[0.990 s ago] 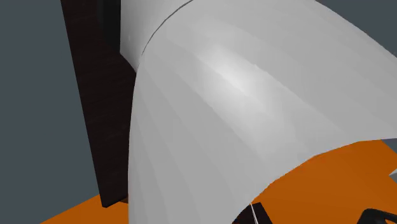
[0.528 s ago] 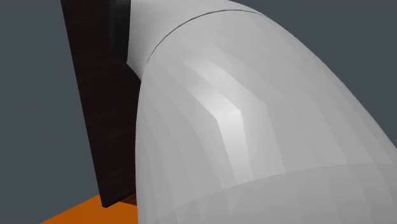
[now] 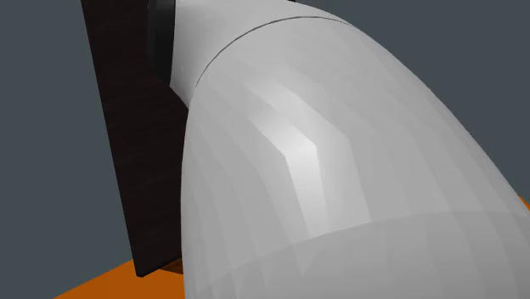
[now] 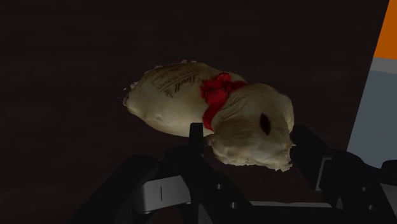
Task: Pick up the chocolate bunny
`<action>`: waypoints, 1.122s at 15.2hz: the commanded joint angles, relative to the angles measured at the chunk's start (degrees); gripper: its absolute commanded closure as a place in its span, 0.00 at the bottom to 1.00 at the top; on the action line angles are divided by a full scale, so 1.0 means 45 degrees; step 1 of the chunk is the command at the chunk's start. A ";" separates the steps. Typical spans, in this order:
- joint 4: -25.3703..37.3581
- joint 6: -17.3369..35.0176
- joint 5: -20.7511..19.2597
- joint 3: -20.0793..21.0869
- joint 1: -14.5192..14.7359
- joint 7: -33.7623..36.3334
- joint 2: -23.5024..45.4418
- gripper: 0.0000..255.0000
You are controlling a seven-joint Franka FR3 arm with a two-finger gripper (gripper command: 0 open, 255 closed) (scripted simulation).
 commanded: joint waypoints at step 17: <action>0.2429 -0.2238 -0.0076 -0.0017 -0.0287 0.0816 0.0055 1.00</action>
